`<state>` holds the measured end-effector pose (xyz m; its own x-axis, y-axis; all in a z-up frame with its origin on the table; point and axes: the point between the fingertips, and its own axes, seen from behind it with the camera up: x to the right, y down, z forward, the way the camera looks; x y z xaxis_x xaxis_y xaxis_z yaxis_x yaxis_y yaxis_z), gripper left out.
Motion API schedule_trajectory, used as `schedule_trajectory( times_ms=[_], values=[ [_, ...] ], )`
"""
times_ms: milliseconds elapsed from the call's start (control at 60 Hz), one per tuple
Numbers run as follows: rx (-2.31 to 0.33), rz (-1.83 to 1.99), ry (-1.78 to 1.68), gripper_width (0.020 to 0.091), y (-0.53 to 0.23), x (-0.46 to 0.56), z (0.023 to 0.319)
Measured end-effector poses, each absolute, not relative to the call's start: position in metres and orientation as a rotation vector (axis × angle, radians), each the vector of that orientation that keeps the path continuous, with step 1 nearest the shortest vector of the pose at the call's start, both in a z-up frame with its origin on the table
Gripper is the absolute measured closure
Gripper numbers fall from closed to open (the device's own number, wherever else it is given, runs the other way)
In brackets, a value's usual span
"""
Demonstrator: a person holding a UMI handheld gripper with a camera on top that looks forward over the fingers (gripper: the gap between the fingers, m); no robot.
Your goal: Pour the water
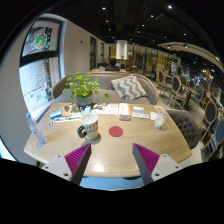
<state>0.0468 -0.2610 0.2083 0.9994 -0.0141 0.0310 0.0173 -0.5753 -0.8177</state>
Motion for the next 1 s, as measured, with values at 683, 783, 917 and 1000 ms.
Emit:
schedule_trajectory(
  times_ms=[683,783,917,1000],
  values=[
    [-2.22,0.055,-0.102,0.0246,-0.298,-0.202,0.159],
    [-2.201,0.121,-0.132,0.0249,-0.291,-0.264,0.151],
    [-2.14,0.19,-0.142,0.0246,-0.258,-0.331,0.149],
    [-2.097,0.203,-0.135,0.0244,-0.228,-0.358,0.147]
  ],
)
